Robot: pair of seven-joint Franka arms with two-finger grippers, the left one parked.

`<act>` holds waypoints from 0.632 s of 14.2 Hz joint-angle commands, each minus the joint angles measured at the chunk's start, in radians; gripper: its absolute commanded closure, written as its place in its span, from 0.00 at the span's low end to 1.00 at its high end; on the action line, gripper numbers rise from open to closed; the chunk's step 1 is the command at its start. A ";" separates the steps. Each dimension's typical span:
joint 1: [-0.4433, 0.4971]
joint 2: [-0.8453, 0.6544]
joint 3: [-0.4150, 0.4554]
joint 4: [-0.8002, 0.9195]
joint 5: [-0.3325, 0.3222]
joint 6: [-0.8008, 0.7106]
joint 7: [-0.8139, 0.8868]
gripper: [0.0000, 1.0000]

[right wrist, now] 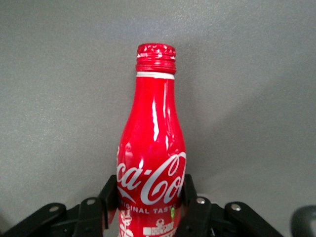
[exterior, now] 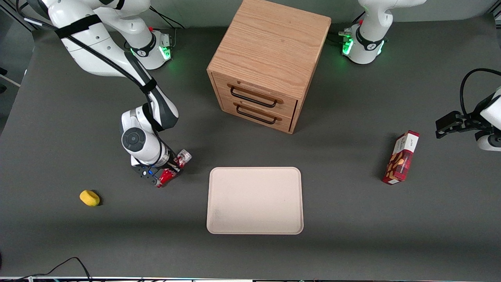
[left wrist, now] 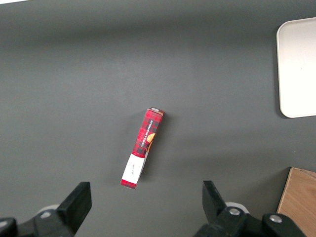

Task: Place coke bottle on tray
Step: 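Close the right gripper around the bottle's body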

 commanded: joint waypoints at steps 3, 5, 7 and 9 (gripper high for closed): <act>-0.002 0.004 0.000 0.003 -0.030 0.009 0.034 1.00; -0.002 0.000 0.000 0.003 -0.030 0.004 0.031 1.00; -0.012 -0.038 0.003 0.004 -0.034 -0.038 0.013 1.00; -0.012 -0.115 0.009 0.024 -0.033 -0.170 0.007 1.00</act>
